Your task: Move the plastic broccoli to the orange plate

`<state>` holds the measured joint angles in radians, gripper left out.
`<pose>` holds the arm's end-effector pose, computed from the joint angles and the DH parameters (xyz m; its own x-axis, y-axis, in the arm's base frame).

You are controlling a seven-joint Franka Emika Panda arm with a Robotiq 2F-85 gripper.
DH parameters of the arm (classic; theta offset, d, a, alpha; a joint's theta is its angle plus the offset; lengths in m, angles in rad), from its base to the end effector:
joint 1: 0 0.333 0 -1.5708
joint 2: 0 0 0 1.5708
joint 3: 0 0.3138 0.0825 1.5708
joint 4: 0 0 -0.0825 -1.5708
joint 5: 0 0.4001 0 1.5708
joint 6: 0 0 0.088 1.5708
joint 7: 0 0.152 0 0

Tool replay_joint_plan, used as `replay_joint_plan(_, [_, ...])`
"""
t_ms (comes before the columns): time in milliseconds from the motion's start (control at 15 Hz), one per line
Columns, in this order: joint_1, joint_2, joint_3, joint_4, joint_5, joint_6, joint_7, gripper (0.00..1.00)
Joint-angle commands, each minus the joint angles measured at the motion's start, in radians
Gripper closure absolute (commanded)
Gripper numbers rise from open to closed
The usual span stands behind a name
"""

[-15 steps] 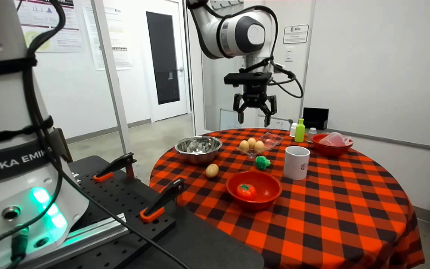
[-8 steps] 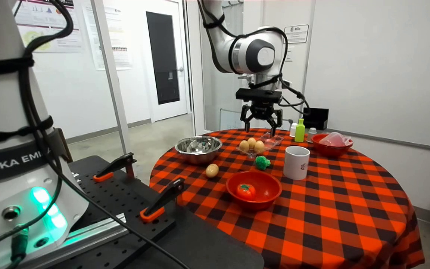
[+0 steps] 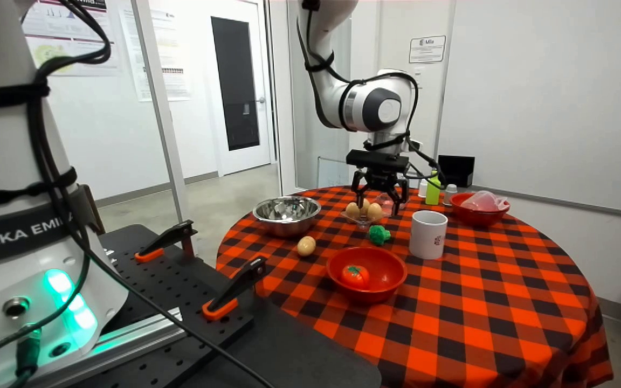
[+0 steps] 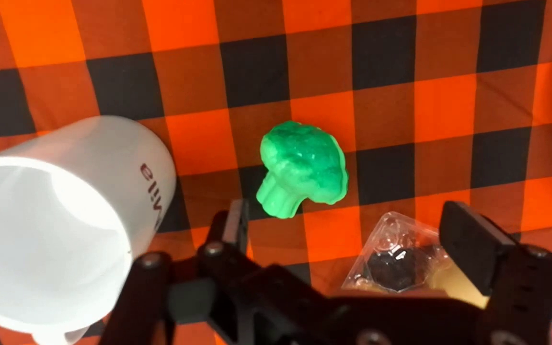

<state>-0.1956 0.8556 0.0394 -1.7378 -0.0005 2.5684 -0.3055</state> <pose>0.6464 -0.1015 0.0243 0.9906 0.1363 -0.0146 0.1358 -0.9901 -0.0355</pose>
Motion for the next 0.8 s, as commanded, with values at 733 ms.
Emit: replay_joint_plan(733, [0.081,0.240,-0.083,0.336,-0.026,-0.232,0.163,0.00])
